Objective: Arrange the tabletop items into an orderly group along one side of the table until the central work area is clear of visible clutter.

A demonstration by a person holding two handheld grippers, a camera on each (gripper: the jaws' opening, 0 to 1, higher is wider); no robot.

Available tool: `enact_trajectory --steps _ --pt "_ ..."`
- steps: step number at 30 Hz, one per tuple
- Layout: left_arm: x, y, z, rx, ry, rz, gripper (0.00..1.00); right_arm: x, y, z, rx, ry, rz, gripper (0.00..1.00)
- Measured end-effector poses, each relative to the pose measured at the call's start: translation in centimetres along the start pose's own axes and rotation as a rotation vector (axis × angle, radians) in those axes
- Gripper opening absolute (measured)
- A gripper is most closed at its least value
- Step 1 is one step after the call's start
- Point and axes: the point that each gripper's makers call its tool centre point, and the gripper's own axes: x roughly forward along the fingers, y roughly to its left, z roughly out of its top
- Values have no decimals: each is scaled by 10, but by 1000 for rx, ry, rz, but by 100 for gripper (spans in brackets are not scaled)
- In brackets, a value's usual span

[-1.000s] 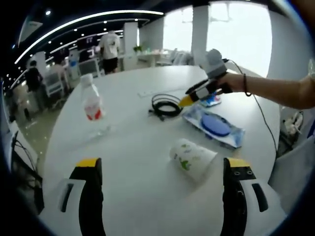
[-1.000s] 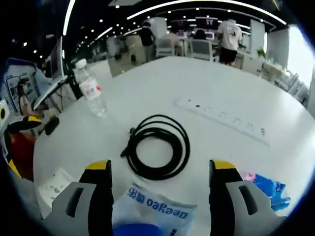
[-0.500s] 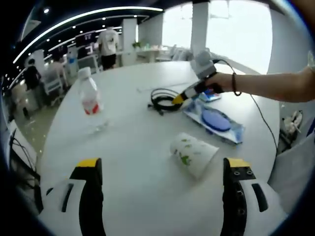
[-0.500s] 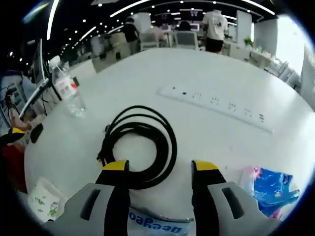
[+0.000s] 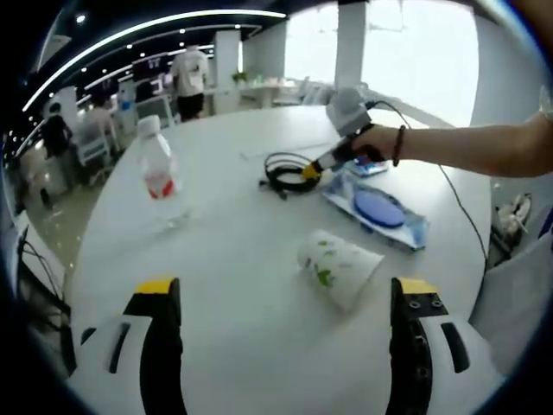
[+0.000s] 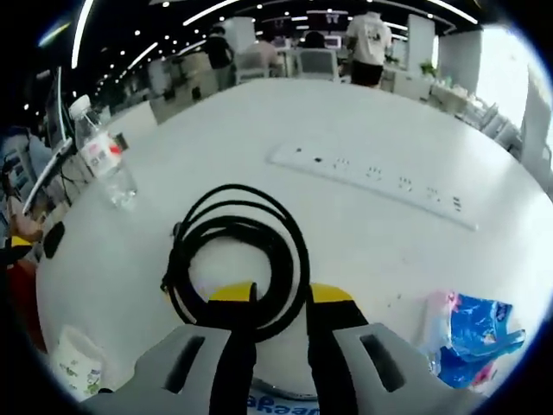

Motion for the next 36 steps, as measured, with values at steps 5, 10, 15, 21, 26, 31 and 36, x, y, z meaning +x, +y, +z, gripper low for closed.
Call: enact_trajectory --steps 5,10,15,21,26,31,36 --pt "0 -2 6 -15 -30 -12 96 0 0 0 89 -7 9 13" --pt "1 3 2 -22 -15 3 96 0 3 1 139 -16 17 7" --pt "1 3 1 -19 -8 13 96 -3 7 9 209 -33 49 4" --pt "1 1 2 -13 -10 12 96 -11 14 11 251 -34 80 4" --pt "0 3 4 -19 -18 20 95 -21 20 21 270 -51 112 3" --pt "-2 2 7 -14 -25 24 95 -34 24 28 276 -68 130 2" --pt "-3 2 8 -12 -31 26 95 -50 27 37 245 -95 148 2"
